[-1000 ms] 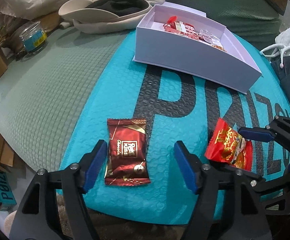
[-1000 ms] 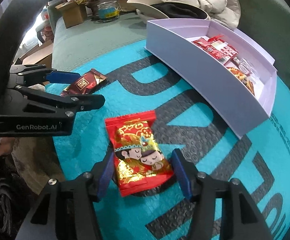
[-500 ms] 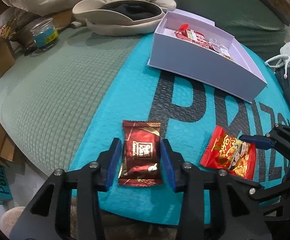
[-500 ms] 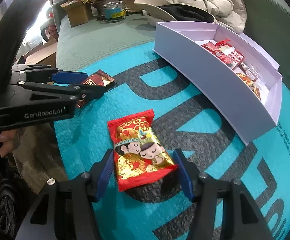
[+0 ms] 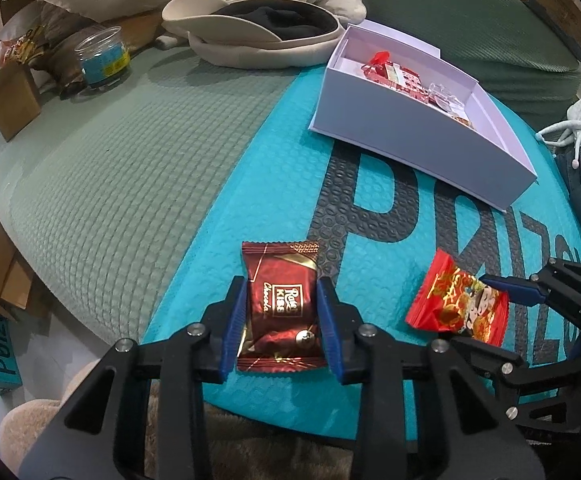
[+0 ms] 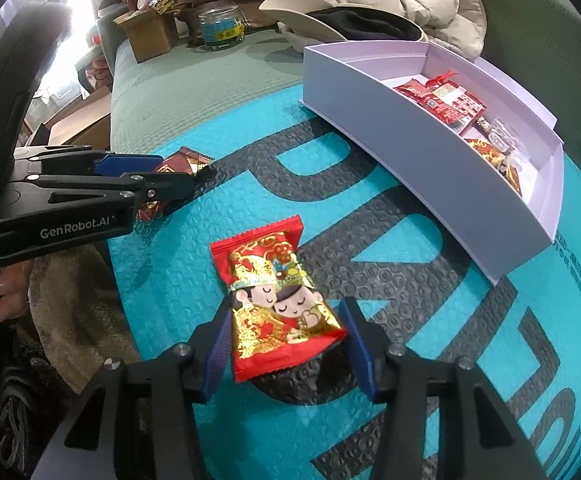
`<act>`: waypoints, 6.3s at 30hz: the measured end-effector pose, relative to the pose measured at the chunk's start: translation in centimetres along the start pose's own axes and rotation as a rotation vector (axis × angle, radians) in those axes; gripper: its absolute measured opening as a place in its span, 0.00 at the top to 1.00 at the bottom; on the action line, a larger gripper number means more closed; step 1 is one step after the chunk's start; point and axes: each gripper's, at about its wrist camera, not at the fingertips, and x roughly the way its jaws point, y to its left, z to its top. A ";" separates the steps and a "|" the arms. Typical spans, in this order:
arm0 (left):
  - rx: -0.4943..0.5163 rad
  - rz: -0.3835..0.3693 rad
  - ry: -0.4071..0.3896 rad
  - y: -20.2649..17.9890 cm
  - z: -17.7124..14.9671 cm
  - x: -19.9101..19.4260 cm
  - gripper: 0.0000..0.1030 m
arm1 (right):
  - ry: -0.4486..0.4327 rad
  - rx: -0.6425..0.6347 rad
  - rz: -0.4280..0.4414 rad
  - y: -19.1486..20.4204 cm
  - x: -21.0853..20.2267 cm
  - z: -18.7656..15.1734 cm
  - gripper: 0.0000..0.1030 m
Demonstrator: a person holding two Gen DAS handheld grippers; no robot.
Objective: Organize objects
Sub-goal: 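Close the left tool on the brown chocolate packet, then lift the chocolate and cartoon bag with both tools toward the white box, then lower the chocolate and cartoon bag into the box with both tools, then open both tools to release the chocolate and cartoon bag in the box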
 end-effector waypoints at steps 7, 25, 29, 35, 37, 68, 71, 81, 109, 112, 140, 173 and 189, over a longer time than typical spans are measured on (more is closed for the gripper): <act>0.028 -0.018 -0.004 -0.7 -0.1 -0.5 0.67 | -0.016 0.003 -0.009 0.1 -0.6 0.2 0.49; -0.021 0.046 -0.067 1.2 0.7 -3.4 0.67 | -0.070 -0.059 0.011 1.4 -1.6 2.6 0.49; -0.026 0.076 -0.097 1.9 1.0 -4.6 0.67 | -0.080 -0.076 0.021 2.0 -1.7 3.5 0.49; -0.045 0.095 -0.110 2.9 1.5 -5.6 0.67 | -0.117 -0.112 0.038 3.0 -2.3 4.9 0.49; -0.051 0.095 -0.107 3.1 1.7 -5.6 0.67 | -0.121 -0.117 0.043 3.1 -2.5 5.3 0.49; 0.218 -0.066 -0.106 -8.5 4.7 -4.7 0.67 | -0.157 0.069 -0.116 -3.6 -8.0 0.4 0.49; 0.232 -0.074 -0.118 -9.2 4.8 -5.1 0.67 | -0.171 0.088 -0.130 -3.9 -8.8 -0.2 0.49; 0.223 -0.067 -0.107 -10.5 3.7 -5.9 0.67 | -0.197 0.093 -0.137 -3.7 -10.6 -2.4 0.49; 0.327 -0.059 -0.139 -10.7 12.1 -2.5 0.67 | -0.200 0.167 -0.152 -7.7 -7.8 3.3 0.49; 0.318 -0.056 -0.158 -10.9 13.8 -2.4 0.67 | -0.197 0.150 -0.147 -9.1 -7.5 4.7 0.49; 0.357 -0.073 -0.156 -14.5 22.1 2.0 0.67 | -0.260 0.149 -0.189 -17.8 -6.8 10.5 0.49; 0.472 -0.083 0.017 -15.1 18.6 7.3 0.67 | -0.139 0.163 -0.118 -16.5 -1.4 8.2 0.49; 0.483 -0.105 0.111 -14.8 18.3 9.4 0.67 | -0.076 0.166 -0.095 -16.2 -0.1 8.4 0.49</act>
